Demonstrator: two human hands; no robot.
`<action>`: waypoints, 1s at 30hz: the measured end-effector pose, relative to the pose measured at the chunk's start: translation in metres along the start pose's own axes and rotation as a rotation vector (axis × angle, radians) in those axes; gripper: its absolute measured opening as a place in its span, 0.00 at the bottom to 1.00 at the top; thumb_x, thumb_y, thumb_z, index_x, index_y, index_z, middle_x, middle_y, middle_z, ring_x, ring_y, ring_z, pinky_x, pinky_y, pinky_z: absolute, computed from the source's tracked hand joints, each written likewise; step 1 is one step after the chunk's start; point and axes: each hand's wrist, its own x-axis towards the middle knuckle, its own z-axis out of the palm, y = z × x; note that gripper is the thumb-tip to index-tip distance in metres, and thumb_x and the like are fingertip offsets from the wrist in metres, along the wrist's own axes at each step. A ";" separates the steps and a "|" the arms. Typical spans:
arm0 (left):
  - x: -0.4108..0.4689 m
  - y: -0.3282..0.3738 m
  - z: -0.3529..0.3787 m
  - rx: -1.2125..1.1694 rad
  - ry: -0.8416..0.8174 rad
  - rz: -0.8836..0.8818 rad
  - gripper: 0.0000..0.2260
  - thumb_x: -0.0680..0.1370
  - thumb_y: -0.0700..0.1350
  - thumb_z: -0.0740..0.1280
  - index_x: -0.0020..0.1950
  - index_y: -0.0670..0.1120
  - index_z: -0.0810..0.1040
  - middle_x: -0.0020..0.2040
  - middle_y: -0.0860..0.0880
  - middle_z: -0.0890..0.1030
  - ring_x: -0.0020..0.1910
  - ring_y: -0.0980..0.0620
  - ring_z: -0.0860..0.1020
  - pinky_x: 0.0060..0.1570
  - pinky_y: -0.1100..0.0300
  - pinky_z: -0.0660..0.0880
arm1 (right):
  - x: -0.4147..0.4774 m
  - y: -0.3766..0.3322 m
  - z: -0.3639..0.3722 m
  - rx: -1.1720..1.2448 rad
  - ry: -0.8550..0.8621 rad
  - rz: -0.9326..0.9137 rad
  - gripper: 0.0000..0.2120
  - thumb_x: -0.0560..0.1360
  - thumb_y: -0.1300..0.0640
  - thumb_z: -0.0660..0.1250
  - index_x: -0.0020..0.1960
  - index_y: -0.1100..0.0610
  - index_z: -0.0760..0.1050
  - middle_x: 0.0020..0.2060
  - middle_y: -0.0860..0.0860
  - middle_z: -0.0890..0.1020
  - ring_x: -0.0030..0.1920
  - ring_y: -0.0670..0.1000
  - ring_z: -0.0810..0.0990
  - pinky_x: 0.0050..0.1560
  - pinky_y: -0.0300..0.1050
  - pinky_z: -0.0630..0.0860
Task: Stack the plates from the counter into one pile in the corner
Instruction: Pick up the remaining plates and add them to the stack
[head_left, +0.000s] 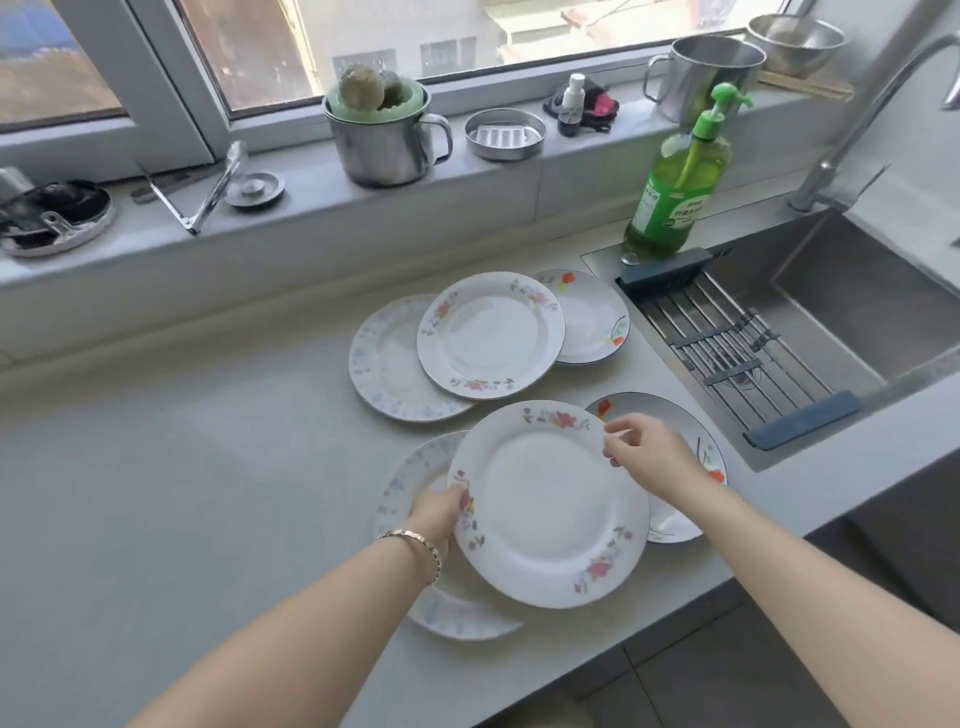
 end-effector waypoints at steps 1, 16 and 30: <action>0.000 -0.001 0.003 -0.012 0.008 0.010 0.15 0.79 0.43 0.60 0.32 0.45 0.71 0.33 0.46 0.75 0.30 0.50 0.73 0.32 0.61 0.72 | 0.001 -0.001 -0.001 -0.001 0.002 -0.007 0.07 0.75 0.54 0.61 0.52 0.50 0.74 0.44 0.51 0.83 0.47 0.51 0.81 0.36 0.38 0.70; -0.037 0.017 -0.102 -0.352 0.450 0.420 0.13 0.79 0.43 0.60 0.35 0.47 0.64 0.32 0.50 0.70 0.26 0.52 0.66 0.16 0.72 0.59 | 0.016 -0.058 0.026 -0.111 -0.055 -0.185 0.11 0.74 0.57 0.62 0.54 0.54 0.77 0.45 0.51 0.82 0.46 0.52 0.80 0.39 0.41 0.70; -0.121 -0.063 -0.380 -1.008 0.978 0.329 0.14 0.77 0.38 0.60 0.32 0.47 0.71 0.28 0.48 0.69 0.14 0.55 0.63 0.17 0.75 0.56 | -0.075 -0.248 0.239 -0.751 -0.449 -0.730 0.13 0.75 0.52 0.59 0.56 0.50 0.77 0.56 0.50 0.81 0.55 0.53 0.79 0.51 0.42 0.72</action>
